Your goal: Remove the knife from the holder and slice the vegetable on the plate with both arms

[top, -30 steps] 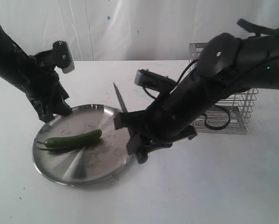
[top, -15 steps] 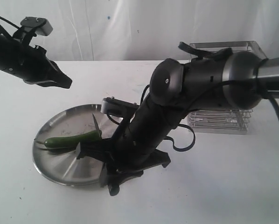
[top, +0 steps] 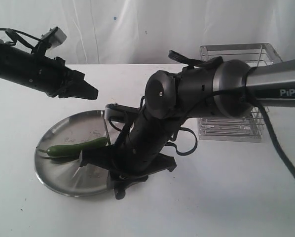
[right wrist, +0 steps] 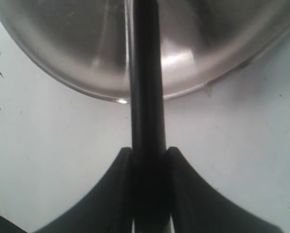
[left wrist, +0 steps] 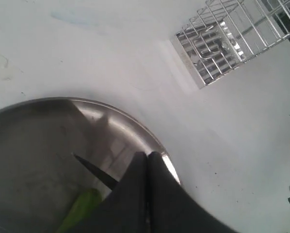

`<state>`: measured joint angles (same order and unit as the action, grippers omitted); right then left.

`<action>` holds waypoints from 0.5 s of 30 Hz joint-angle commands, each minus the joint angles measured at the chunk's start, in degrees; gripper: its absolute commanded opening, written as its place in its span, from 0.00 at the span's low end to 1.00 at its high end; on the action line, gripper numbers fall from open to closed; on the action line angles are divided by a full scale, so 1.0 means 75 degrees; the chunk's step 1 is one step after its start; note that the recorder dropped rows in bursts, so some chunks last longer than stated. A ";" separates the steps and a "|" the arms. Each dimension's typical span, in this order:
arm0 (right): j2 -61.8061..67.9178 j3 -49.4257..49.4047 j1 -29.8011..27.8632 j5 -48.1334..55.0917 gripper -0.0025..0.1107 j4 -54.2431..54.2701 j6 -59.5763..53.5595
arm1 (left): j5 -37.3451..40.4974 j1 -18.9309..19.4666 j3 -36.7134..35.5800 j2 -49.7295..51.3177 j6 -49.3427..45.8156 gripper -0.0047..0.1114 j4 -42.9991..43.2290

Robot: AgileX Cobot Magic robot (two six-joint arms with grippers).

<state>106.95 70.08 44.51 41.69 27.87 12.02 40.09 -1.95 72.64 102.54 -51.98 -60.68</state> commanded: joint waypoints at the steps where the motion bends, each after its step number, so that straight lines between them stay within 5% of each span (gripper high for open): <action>1: 0.0123 0.0192 0.0007 -0.0198 0.02 -0.0101 0.0001 | 0.0492 -0.0005 -0.0013 0.0188 -0.0090 0.04 -0.0487; 15: 0.0667 0.0638 0.0007 0.0248 0.02 -0.0155 -0.0053 | 0.0374 -0.0005 -0.0394 0.0300 -0.0386 0.04 -0.0583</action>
<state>111.90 74.66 44.51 43.11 27.23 12.02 42.40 -1.95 71.11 104.97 -53.25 -63.38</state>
